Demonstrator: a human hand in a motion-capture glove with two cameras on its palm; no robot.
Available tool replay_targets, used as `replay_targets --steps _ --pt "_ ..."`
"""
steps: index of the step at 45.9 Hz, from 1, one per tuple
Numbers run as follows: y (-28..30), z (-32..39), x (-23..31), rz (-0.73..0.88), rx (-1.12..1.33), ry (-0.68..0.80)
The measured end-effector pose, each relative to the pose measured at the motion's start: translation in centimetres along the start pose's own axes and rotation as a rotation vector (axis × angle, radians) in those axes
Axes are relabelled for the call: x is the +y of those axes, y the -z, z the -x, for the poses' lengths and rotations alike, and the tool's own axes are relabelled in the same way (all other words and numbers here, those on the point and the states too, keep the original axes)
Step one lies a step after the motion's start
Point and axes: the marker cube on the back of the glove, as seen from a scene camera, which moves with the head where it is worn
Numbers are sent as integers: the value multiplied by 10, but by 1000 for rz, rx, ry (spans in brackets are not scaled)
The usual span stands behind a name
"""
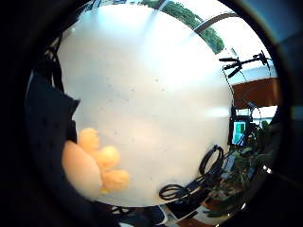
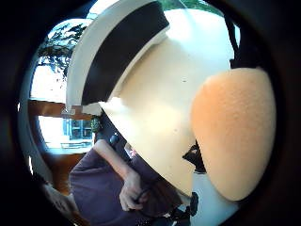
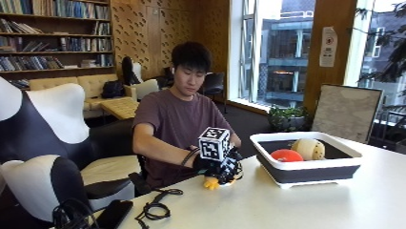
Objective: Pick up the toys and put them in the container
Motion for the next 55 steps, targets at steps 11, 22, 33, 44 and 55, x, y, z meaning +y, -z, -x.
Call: replay_targets --steps 11,22,33,44,55 --pt "72 28 -15 25 -41 33" --pt "207 87 -73 -55 39 71" --pt "248 155 -122 -78 217 269" --pt "232 210 -154 -72 303 197" --pt "205 240 -149 370 201 144"
